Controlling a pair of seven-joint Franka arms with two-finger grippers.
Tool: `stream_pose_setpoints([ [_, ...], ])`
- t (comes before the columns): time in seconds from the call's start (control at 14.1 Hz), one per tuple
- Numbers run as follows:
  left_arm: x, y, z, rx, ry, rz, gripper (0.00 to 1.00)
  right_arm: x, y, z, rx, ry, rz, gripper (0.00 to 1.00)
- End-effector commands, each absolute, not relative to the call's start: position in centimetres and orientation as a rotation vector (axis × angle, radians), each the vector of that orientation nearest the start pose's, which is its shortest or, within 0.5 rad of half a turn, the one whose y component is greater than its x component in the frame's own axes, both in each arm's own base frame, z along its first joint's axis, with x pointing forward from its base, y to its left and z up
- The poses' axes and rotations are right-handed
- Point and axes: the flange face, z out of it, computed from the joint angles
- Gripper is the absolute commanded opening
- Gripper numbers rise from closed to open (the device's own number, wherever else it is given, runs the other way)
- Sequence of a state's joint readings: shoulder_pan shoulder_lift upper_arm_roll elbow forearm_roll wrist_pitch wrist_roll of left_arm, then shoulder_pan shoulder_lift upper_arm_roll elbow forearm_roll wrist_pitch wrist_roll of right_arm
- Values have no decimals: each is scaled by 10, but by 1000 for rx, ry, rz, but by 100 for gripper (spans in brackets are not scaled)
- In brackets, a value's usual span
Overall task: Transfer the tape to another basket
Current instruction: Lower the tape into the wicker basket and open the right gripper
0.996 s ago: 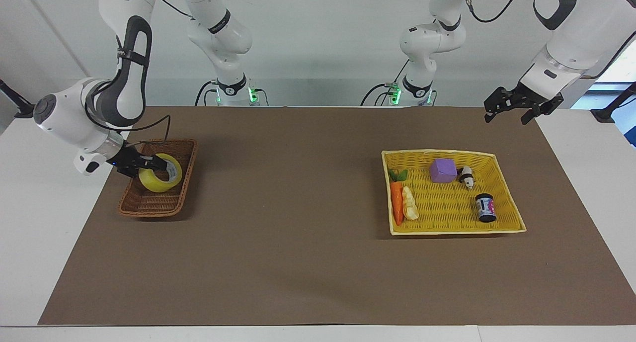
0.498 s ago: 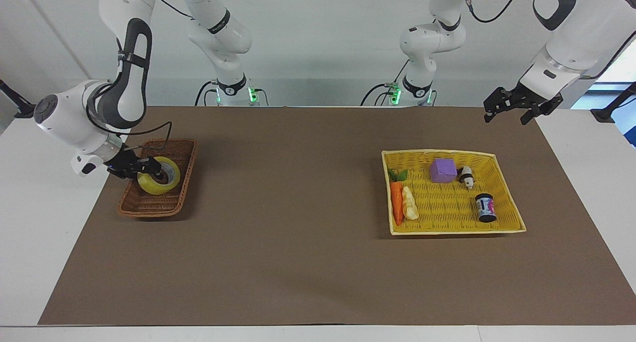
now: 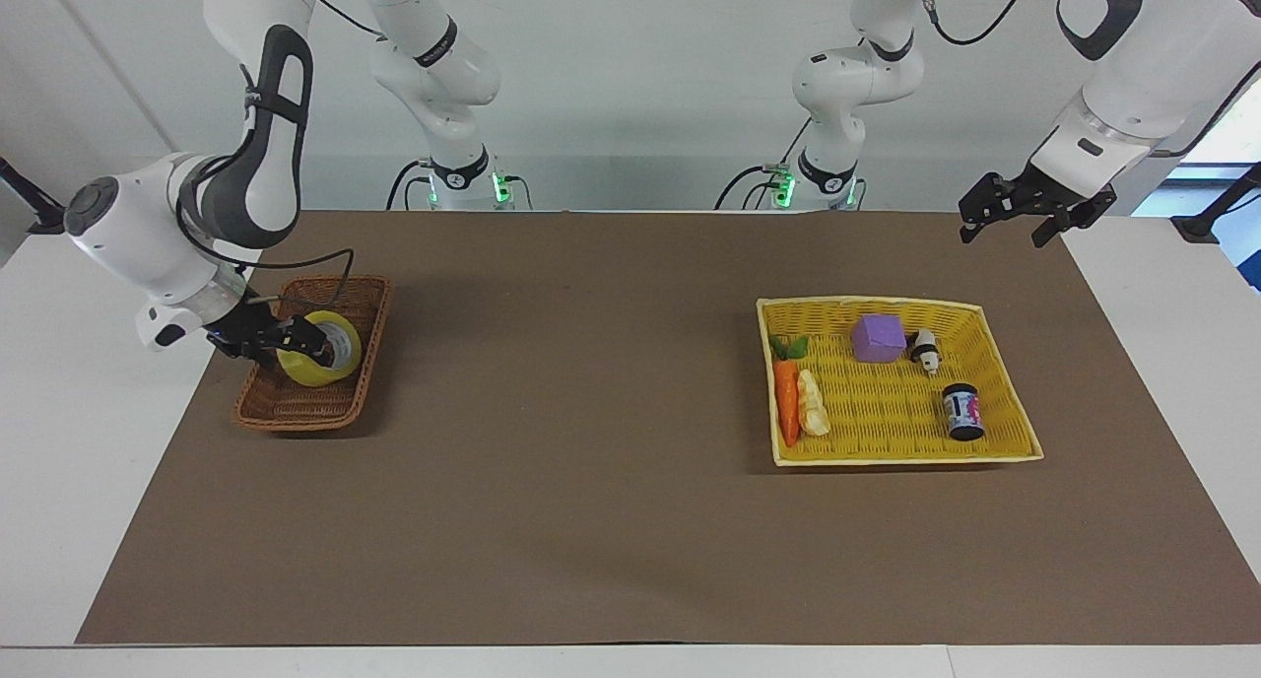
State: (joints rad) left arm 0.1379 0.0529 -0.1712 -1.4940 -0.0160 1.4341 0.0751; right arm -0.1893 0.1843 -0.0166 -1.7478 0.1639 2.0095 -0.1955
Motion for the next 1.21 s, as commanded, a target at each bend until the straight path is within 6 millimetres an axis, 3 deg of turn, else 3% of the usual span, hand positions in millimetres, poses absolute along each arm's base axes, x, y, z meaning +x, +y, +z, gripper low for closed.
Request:
stream_pose_setpoints([
  [0.0,558,-15,623,-3143,191,182,100,606,-102,516,-3048,66,-176,100],
  [0.14,558,-15,624,-3143,191,179,100,592,-86,550,-3087,46,-193,100],
  [0.36,558,-15,624,-3143,191,179,100,557,-65,605,-3095,156,-150,100],
  [0.57,558,-15,624,-3143,191,179,100,531,-35,638,-3121,240,-103,100],
  [0.71,557,-15,624,-3143,191,182,100,515,-10,647,-3142,278,-60,100],
  [1.0,558,-15,623,-3143,191,182,100,488,49,648,-3159,321,33,100],
  [1.14,558,-15,624,-3143,191,179,100,477,59,649,-3165,306,46,100],
])
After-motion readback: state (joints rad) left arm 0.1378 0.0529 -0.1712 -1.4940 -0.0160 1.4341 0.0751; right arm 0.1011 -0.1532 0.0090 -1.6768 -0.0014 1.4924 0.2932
